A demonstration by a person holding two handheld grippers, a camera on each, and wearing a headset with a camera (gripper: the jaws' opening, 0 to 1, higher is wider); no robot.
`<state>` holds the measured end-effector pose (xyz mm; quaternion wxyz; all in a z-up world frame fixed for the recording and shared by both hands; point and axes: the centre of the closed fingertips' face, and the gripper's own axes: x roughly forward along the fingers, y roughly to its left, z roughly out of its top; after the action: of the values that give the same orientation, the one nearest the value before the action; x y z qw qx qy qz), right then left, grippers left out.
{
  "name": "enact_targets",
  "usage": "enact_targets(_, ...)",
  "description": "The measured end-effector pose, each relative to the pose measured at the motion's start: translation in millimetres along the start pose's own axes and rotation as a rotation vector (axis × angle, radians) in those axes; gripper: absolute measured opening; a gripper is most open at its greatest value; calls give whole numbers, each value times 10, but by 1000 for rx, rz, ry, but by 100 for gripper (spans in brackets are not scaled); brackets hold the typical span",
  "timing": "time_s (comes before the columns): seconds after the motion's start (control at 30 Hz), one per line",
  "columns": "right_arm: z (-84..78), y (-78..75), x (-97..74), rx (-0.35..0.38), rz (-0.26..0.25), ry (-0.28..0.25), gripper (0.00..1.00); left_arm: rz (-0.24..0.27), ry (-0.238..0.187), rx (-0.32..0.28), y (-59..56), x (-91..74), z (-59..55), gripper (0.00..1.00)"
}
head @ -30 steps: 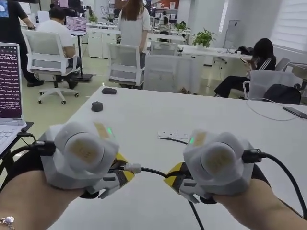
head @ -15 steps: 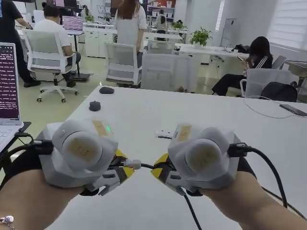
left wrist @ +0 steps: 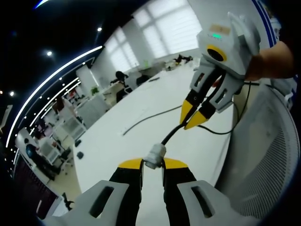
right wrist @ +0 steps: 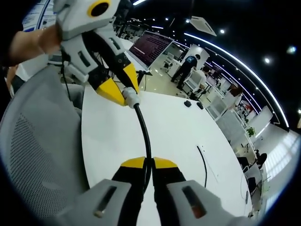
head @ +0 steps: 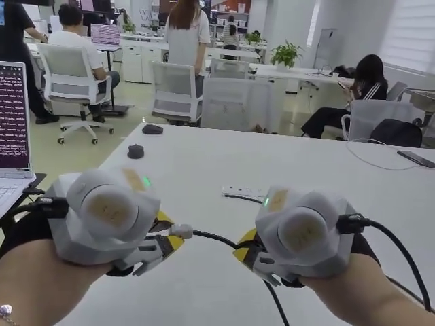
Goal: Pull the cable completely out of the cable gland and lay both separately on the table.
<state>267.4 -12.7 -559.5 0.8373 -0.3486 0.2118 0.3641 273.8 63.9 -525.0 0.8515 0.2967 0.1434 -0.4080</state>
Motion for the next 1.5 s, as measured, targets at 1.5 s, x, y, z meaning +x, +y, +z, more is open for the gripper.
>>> enact_targets(1.5, -1554, -1506, -7, 506, -124, 96, 25, -463, 193, 45, -796, 700, -640, 16)
